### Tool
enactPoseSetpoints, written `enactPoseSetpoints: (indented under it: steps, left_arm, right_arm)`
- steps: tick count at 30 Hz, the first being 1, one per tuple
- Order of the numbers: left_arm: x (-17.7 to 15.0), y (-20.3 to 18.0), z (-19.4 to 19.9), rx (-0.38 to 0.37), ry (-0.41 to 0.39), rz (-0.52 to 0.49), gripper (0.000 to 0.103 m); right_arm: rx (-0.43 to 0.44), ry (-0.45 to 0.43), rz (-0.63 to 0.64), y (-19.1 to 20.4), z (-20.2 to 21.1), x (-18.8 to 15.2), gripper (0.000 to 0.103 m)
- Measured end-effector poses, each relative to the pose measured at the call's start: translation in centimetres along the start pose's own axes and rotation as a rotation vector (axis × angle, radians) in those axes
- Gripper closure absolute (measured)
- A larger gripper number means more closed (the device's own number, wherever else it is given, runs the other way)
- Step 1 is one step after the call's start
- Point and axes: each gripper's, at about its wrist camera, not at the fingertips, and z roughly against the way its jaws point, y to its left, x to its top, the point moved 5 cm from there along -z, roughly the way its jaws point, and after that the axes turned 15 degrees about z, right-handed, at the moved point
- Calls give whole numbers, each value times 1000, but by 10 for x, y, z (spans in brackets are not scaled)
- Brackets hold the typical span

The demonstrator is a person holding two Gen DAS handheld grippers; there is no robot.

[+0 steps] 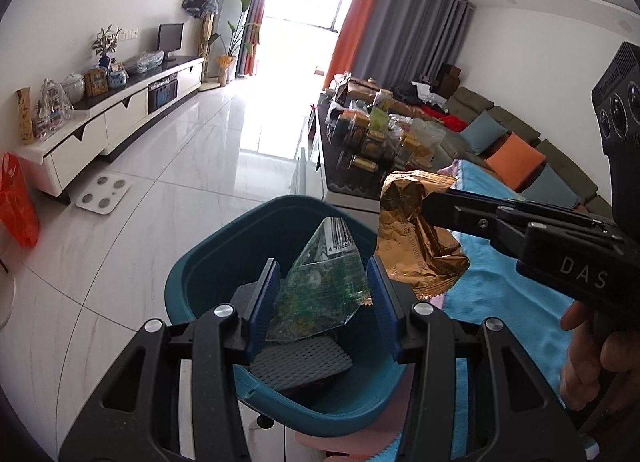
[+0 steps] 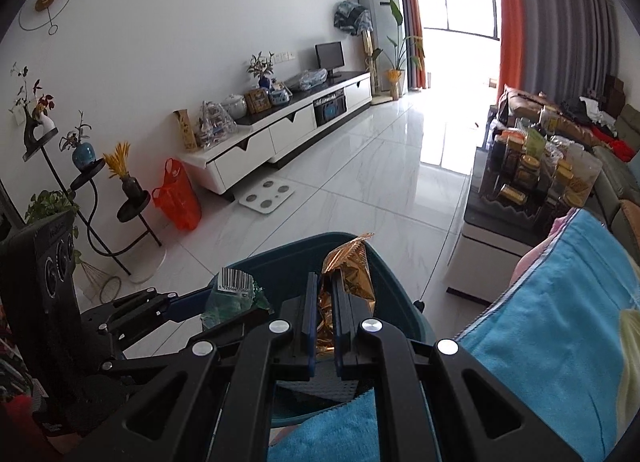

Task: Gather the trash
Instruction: 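Carry the plastic and gold wrappers with both tools over the teal bin, then open both tools to drop the wrappers into the bin, then move both tools back over the table toward the white tissues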

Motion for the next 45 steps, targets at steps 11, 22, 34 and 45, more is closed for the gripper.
enactPoseSetpoints:
  steps: [11, 22, 34, 45]
  left_arm:
    - [-8, 7, -47, 31, 52, 16, 56]
    - [-10, 8, -62, 54, 48, 22, 39]
    - [2, 24, -23, 101, -50, 51, 22]
    - [20, -11, 56, 77, -229, 7, 6]
  right_arm:
    - [56, 70, -38, -6, -28, 0, 95]
    - [55, 76, -73, -13, -32, -2, 73]
    - [28, 18, -80, -19, -7, 1, 58]
    - [-85, -123, -92, -31, 72, -19, 24]
